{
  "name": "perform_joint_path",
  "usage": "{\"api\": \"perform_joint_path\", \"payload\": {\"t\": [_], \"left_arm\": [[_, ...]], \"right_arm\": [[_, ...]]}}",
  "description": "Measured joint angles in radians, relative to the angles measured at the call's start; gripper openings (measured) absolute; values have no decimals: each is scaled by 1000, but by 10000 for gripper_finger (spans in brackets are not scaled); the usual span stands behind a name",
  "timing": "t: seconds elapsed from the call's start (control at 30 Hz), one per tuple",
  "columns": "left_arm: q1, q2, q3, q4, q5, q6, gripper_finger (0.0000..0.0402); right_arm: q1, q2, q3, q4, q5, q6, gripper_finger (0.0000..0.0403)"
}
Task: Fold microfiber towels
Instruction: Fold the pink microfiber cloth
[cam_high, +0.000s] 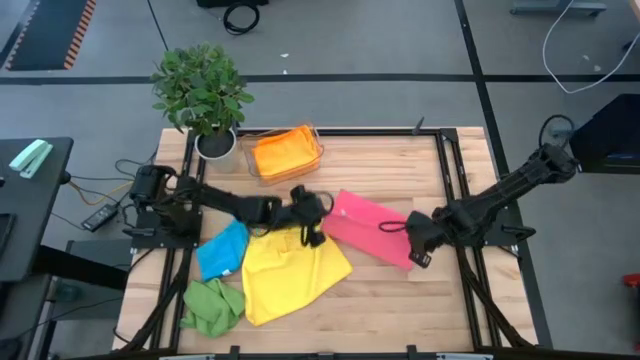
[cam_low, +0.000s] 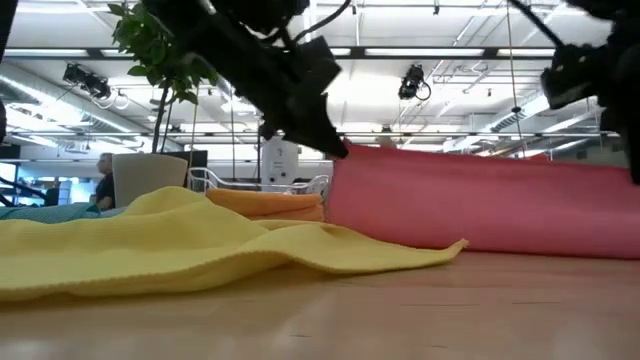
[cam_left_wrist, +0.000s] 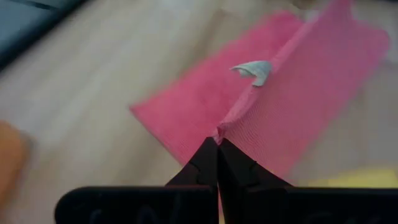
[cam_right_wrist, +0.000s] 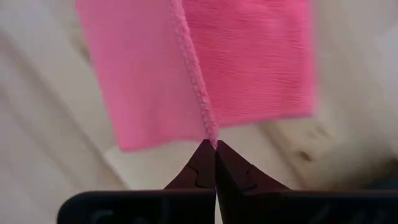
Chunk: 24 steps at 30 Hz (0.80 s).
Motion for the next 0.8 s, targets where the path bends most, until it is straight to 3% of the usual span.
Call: {"api": "perform_joint_path", "payload": {"t": [0.13, 0.33, 0.57, 0.8], "left_arm": [[102, 18, 37, 3, 18, 17, 3], [202, 116, 103, 4, 185, 31, 5], [239, 206, 247, -56, 192, 123, 9], [254, 215, 314, -212, 200, 176, 8]], "right_arm": [[-122, -6, -14, -33, -16, -53, 1], [-254, 1, -46, -39, -62, -139, 1], [-300, 6, -48, -15, -157, -198, 1], [-318, 7, -48, 28, -149, -236, 1]]}}
